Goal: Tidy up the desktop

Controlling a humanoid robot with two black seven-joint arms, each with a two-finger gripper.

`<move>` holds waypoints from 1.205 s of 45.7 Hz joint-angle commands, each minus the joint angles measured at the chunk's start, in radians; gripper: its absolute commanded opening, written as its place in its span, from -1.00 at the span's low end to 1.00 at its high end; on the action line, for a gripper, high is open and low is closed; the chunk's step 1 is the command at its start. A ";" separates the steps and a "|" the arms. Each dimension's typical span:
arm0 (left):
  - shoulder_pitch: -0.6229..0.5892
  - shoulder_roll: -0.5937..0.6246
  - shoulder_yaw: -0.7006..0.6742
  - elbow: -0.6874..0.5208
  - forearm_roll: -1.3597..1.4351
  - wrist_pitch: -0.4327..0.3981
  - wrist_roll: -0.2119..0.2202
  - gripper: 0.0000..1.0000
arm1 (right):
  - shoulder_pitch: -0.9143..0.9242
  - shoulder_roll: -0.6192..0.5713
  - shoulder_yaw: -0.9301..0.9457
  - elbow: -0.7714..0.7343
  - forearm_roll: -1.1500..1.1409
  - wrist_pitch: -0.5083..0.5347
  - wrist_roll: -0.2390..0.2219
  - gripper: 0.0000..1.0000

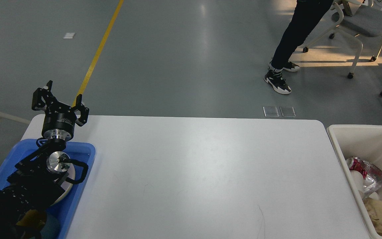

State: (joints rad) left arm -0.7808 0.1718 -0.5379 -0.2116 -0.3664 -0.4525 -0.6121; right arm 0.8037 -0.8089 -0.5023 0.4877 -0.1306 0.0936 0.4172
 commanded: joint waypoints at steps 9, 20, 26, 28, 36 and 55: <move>0.000 0.000 0.000 0.000 0.000 0.000 0.000 0.93 | 0.210 0.025 -0.082 0.037 -0.001 0.046 0.002 1.00; 0.000 0.000 0.001 0.000 0.000 0.000 0.000 0.93 | 0.367 0.163 -0.036 0.028 0.006 0.046 -0.001 1.00; 0.000 0.000 0.000 0.001 0.000 0.001 0.000 0.93 | 0.351 0.264 0.111 0.015 0.014 0.035 -0.005 1.00; 0.000 0.000 0.000 0.000 0.000 0.001 0.000 0.93 | 0.336 0.286 0.174 0.015 0.016 0.034 -0.005 1.00; 0.000 0.000 0.000 0.000 0.000 0.000 0.000 0.93 | 0.282 0.415 0.490 -0.021 0.016 0.023 -0.005 1.00; 0.000 0.000 0.001 0.001 0.000 0.000 0.000 0.93 | 0.138 0.635 1.057 -0.095 0.016 0.021 -0.001 1.00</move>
State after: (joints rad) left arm -0.7809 0.1718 -0.5378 -0.2111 -0.3666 -0.4523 -0.6121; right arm 0.9657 -0.2334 0.4516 0.3935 -0.1149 0.1167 0.4147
